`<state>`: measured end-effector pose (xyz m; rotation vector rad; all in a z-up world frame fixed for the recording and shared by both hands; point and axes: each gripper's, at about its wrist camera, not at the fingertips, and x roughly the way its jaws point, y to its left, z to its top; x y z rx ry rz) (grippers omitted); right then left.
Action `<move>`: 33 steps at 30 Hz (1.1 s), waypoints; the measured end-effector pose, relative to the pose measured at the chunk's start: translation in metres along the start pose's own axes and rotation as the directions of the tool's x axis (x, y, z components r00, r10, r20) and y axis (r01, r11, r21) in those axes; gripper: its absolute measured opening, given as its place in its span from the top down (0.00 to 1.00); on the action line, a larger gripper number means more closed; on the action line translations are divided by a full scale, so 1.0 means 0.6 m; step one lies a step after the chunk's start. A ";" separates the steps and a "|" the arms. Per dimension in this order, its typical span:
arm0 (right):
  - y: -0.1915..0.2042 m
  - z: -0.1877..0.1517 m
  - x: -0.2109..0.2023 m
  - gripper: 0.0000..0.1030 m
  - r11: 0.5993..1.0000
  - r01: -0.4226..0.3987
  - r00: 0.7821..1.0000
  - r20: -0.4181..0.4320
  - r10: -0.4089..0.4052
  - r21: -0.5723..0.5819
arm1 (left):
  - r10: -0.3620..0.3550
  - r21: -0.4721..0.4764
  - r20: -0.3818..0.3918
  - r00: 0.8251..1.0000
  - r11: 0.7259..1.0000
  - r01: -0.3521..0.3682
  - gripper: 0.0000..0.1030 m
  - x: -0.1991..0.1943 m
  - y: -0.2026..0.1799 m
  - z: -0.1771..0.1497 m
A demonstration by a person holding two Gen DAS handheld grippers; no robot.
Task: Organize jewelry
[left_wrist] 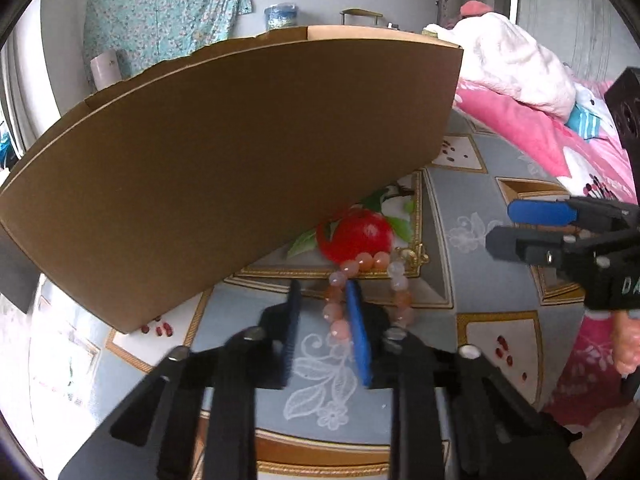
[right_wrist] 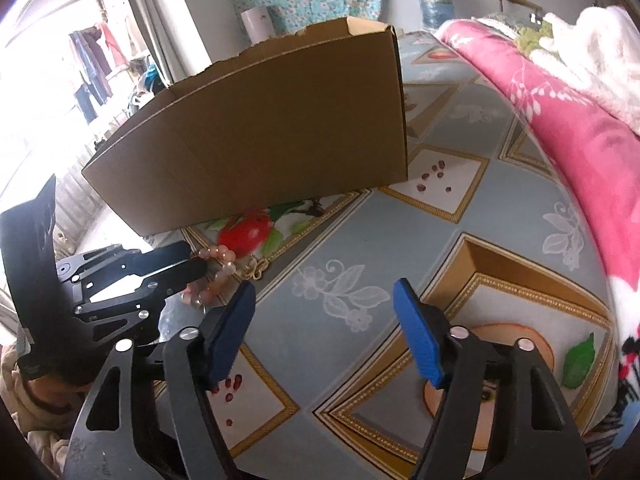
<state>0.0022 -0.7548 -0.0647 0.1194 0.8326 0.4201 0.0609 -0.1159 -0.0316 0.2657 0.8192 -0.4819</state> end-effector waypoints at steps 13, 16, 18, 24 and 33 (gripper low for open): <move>0.087 0.019 0.031 0.49 0.982 -0.066 0.998 -0.005 0.066 -0.179 | 0.037 -0.207 0.031 0.999 0.978 -0.030 0.90 -0.059 0.107 -0.074; 0.102 0.023 0.047 0.51 0.961 -0.087 0.996 -0.027 0.083 -0.261 | 0.029 -0.200 0.045 0.999 0.980 -0.019 0.90 -0.061 0.108 -0.077; 0.109 0.027 0.058 0.56 0.943 -0.089 0.996 -0.051 0.076 -0.321 | 0.019 -0.200 0.051 0.998 0.980 -0.009 0.90 -0.062 0.112 -0.080; 0.117 0.022 0.085 0.58 0.879 -0.096 0.990 -0.137 0.035 -0.468 | -0.013 -0.218 0.074 0.997 0.976 0.029 0.90 -0.070 0.127 -0.094; 0.107 0.035 0.097 0.66 0.870 -0.117 0.983 -0.179 0.033 -0.480 | -0.026 -0.225 0.084 0.996 0.973 0.045 0.90 -0.070 0.129 -0.092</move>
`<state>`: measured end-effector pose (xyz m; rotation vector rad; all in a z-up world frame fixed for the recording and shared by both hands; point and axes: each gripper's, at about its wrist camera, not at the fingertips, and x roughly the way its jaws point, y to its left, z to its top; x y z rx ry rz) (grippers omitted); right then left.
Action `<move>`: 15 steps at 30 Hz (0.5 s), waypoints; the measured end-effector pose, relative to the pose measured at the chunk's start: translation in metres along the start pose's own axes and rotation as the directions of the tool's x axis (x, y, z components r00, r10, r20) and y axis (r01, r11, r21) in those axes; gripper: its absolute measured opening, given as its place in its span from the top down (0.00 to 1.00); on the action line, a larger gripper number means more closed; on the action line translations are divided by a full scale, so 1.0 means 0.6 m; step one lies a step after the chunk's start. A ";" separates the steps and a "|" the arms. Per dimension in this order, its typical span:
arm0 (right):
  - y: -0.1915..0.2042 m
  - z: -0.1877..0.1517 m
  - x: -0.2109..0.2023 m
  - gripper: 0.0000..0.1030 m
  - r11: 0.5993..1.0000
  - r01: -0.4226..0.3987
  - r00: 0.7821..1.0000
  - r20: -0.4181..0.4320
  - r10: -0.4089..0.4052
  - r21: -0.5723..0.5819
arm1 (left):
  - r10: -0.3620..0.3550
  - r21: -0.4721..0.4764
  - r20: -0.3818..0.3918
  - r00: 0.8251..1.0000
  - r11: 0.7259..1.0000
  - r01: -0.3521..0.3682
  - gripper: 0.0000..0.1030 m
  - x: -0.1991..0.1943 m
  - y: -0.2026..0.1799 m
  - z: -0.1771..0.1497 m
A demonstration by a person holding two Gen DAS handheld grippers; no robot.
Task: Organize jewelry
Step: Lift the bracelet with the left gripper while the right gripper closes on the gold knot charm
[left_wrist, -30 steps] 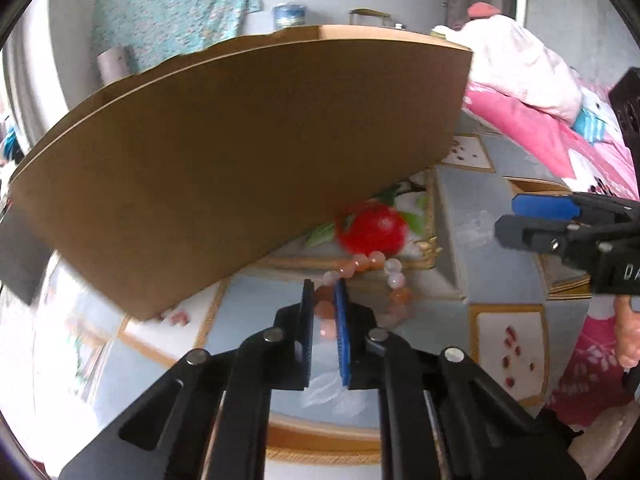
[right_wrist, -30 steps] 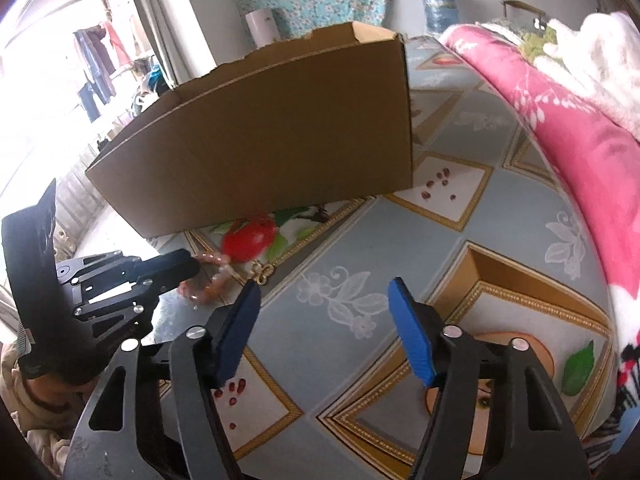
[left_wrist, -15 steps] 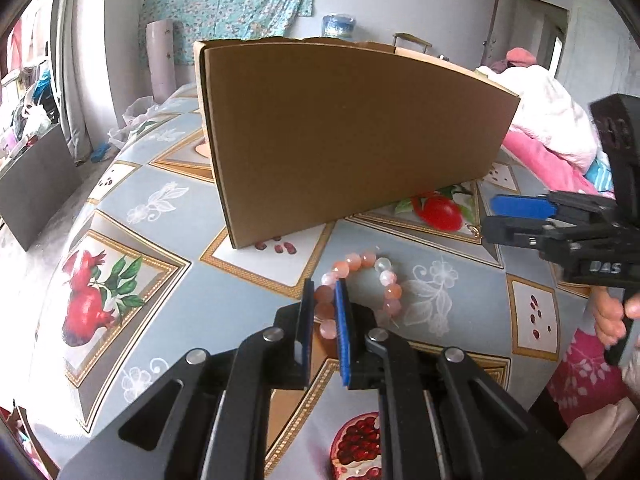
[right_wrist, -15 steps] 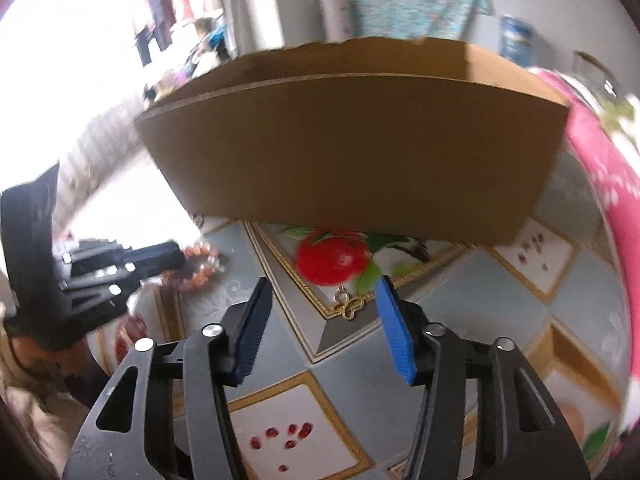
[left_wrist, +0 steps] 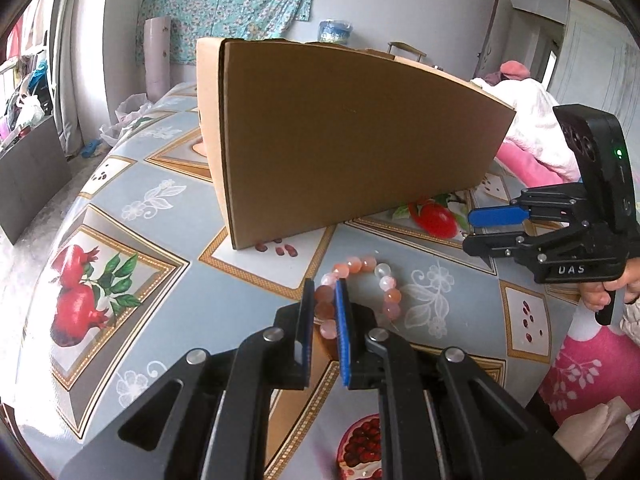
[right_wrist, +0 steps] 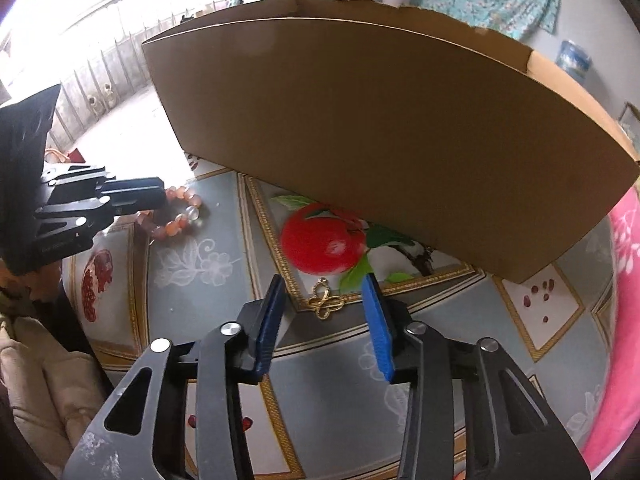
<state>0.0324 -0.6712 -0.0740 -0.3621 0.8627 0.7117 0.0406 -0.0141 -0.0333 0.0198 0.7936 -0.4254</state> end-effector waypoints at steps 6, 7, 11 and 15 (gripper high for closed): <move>0.012 -0.001 0.007 0.67 0.997 0.047 0.999 -0.006 -0.047 0.060 | 0.004 -0.002 -0.001 1.000 1.000 -0.004 0.90 0.001 0.002 0.000; 0.018 -0.003 0.007 0.67 0.996 0.058 0.998 -0.005 -0.058 0.070 | 0.005 -0.001 0.000 1.000 1.000 -0.005 0.90 0.001 0.001 0.000; 0.027 -0.011 0.007 0.67 0.990 0.085 0.996 0.006 -0.086 0.112 | 0.009 0.003 -0.001 1.000 1.000 -0.009 0.90 0.002 0.000 0.001; 0.028 -0.014 0.009 0.69 0.990 0.083 0.996 0.008 -0.084 0.111 | 0.008 0.001 0.000 1.000 1.000 -0.008 0.90 0.002 0.000 0.001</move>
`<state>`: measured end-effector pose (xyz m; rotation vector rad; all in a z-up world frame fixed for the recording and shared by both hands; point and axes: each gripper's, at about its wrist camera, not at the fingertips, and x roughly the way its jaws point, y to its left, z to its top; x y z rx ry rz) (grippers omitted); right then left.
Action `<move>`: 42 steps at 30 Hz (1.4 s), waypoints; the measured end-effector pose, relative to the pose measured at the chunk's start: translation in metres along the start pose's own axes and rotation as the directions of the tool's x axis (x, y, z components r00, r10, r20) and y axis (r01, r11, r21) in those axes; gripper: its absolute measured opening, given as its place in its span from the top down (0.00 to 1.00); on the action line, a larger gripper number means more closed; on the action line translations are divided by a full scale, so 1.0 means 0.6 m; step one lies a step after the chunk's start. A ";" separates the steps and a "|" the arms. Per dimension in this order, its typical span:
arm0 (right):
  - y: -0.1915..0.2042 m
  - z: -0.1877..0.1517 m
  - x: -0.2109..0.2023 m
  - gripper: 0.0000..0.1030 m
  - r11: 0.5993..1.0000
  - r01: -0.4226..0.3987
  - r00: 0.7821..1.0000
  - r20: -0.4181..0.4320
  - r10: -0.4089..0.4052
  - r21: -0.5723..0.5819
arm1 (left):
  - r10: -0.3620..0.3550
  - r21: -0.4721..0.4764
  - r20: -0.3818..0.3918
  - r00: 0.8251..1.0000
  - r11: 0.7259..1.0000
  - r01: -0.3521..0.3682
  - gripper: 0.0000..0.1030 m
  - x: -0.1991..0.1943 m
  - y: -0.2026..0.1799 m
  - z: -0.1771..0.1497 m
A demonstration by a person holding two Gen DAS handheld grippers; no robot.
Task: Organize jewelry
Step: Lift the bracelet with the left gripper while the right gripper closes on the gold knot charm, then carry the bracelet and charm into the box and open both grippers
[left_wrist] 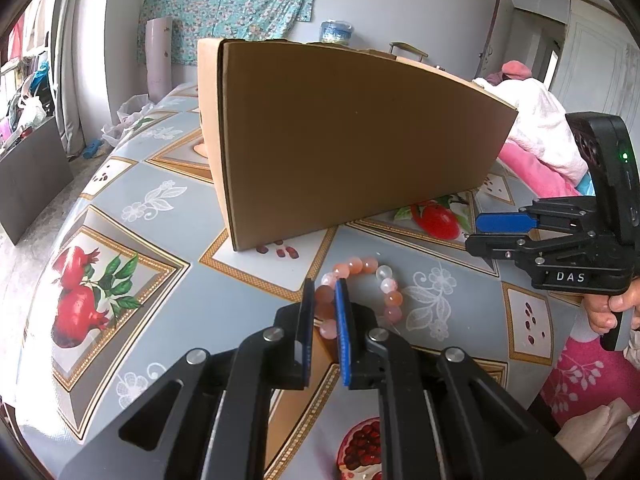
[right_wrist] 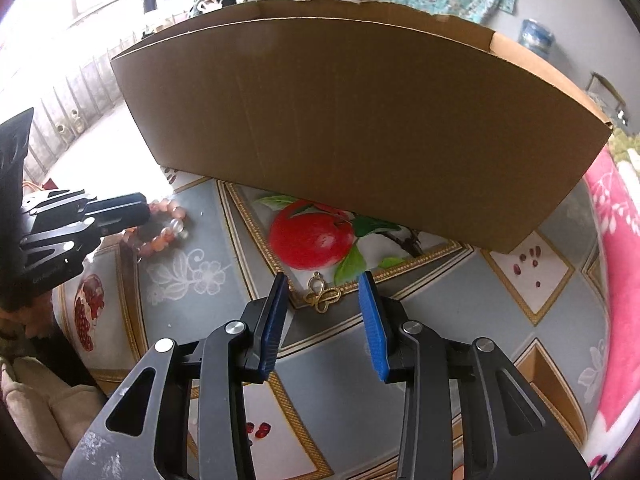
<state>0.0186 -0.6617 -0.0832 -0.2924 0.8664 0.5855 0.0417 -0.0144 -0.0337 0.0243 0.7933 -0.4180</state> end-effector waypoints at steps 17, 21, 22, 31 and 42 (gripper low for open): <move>-0.021 -0.005 -0.023 0.87 0.999 -0.021 1.000 0.019 0.020 0.047 | 0.011 0.009 0.005 1.000 1.000 -0.011 0.90 0.000 -0.004 0.000; -0.031 -0.007 -0.040 0.87 0.998 -0.023 0.999 0.030 0.022 0.056 | 0.012 0.010 0.005 1.000 1.000 -0.012 0.90 0.000 -0.004 0.000; -0.032 -0.006 -0.042 0.87 0.998 -0.024 0.999 0.033 0.022 0.057 | 0.012 0.009 0.006 1.000 1.000 -0.012 0.90 0.001 -0.004 0.000; -0.044 -0.006 -0.102 0.87 0.996 -0.024 0.995 0.100 0.015 0.091 | 0.004 0.010 0.014 1.000 1.000 -0.004 0.91 -0.011 -0.006 0.004; -0.059 0.002 -0.213 0.87 0.994 -0.044 0.960 0.280 0.016 0.095 | -0.074 0.123 0.138 0.988 0.991 0.057 0.91 -0.116 -0.068 0.056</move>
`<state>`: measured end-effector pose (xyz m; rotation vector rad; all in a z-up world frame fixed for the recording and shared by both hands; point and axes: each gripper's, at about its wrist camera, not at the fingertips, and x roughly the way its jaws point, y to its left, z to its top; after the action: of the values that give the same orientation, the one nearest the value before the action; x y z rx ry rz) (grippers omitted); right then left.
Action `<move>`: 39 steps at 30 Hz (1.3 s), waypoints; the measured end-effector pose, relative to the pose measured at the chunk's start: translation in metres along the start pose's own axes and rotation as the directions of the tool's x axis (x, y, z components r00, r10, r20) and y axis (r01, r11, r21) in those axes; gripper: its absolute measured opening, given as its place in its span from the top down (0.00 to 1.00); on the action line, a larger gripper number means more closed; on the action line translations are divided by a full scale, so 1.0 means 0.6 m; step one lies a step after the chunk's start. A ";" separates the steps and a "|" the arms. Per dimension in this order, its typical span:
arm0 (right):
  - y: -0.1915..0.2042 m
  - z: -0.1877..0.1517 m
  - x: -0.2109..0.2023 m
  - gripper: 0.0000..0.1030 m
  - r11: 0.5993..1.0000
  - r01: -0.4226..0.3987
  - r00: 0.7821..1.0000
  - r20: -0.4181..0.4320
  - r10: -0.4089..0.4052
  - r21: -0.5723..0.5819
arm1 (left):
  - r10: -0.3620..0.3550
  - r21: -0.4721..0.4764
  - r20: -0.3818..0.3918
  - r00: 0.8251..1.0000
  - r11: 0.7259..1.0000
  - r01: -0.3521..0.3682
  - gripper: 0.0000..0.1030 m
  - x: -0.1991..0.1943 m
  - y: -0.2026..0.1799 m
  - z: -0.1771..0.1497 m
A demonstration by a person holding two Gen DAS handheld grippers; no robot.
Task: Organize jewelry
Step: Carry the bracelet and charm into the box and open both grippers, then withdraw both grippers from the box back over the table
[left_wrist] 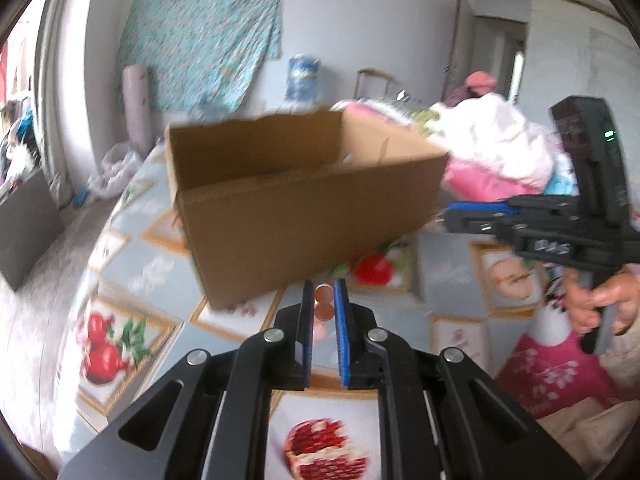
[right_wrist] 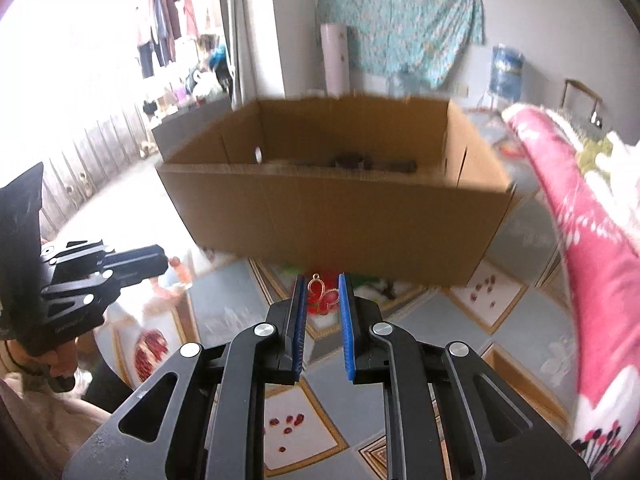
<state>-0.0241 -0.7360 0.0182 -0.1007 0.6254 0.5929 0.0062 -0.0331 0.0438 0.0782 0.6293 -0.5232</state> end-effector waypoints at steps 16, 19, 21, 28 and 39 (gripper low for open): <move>-0.080 0.144 -0.016 0.87 1.000 0.000 0.976 0.219 0.000 0.002 | -0.187 -0.003 0.071 0.980 0.982 0.188 0.91 0.053 -0.003 0.235; -0.104 0.154 0.023 0.87 1.000 0.009 0.984 0.176 -0.011 0.011 | -0.172 -0.086 -0.055 0.984 0.982 0.167 0.91 0.142 0.026 0.249; -0.111 0.152 0.041 0.87 1.000 0.009 0.988 0.151 -0.011 0.015 | -0.199 -0.163 -0.112 0.974 0.970 0.180 0.91 0.185 0.043 0.249; -0.141 0.149 0.077 0.87 0.999 0.006 0.994 0.112 -0.011 0.046 | -0.247 -0.260 -0.237 0.940 0.948 0.183 0.90 0.288 0.057 0.255; -0.157 0.152 0.105 0.87 0.999 -0.002 0.998 0.059 0.000 0.039 | -0.279 -0.337 -0.282 0.918 0.925 0.178 0.65 0.315 0.068 0.234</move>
<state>0.1162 -0.7595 0.0477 -0.0457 0.5792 0.5826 0.2317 -0.1129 0.0441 -0.2106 1.0476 -0.6428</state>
